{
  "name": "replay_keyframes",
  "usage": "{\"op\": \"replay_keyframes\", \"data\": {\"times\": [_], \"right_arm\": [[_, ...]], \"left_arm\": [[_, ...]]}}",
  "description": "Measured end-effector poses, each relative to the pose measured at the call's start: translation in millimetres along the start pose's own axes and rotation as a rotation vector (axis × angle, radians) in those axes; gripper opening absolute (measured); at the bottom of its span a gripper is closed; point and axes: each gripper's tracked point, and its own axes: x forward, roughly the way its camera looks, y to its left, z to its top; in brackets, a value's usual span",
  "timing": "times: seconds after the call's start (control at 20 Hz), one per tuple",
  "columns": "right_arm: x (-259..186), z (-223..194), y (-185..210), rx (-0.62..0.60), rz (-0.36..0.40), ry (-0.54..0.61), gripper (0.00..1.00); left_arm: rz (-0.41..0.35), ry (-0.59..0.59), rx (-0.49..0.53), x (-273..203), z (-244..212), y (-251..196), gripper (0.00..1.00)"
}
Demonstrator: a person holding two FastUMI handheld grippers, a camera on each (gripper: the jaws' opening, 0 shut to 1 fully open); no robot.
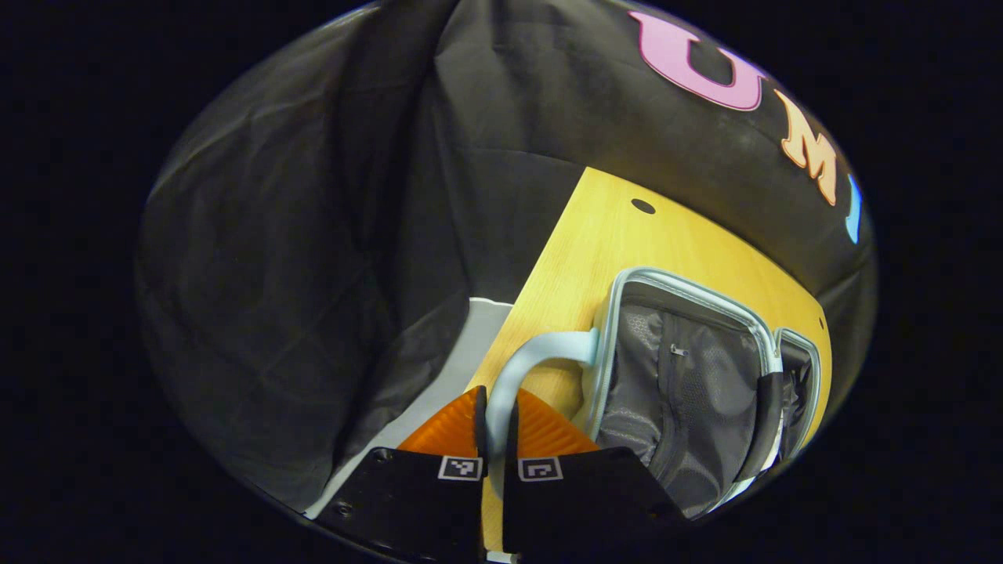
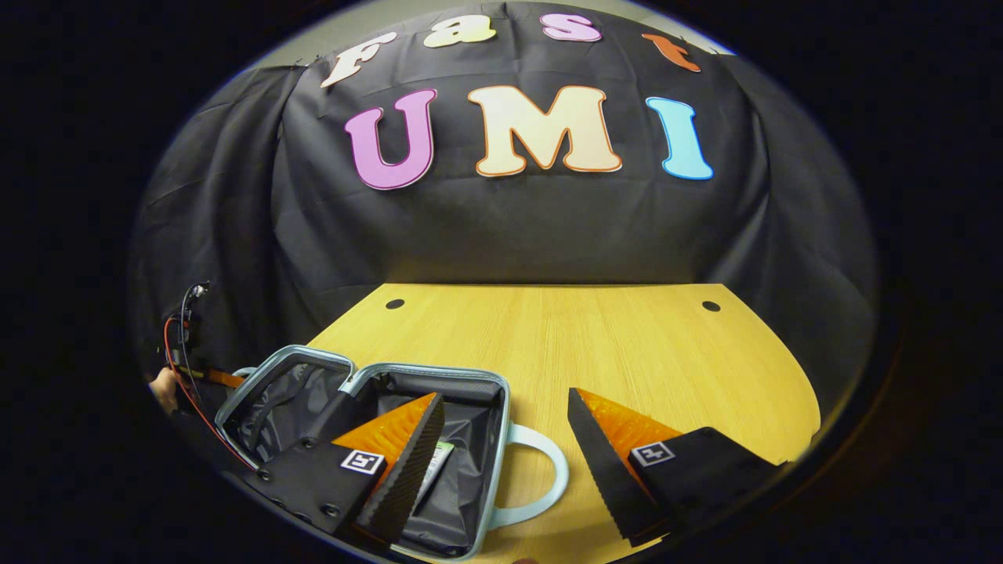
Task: First open the suitcase, pack the skin care products into it, and then close the suitcase.
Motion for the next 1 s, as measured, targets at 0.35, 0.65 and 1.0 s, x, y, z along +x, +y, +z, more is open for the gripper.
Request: {"op": "replay_keyframes", "data": {"times": [0.35, 0.65, 1.0], "right_arm": [[-12, 8, -23, -0.046, 0.066, -0.059, 0.98], [-22, 18, -52, 0.001, 0.135, -0.07, 0.98], [-37, 32, -89, 0.01, 0.165, -0.107, 0.98]], "left_arm": [[-0.006, -0.169, 0.048, -92, 61, -27, 0.01], [-0.015, -0.301, 0.157, -159, 94, -113, 0.0], [-0.123, -0.381, 0.182, -217, 106, -201, 0.0]]}}
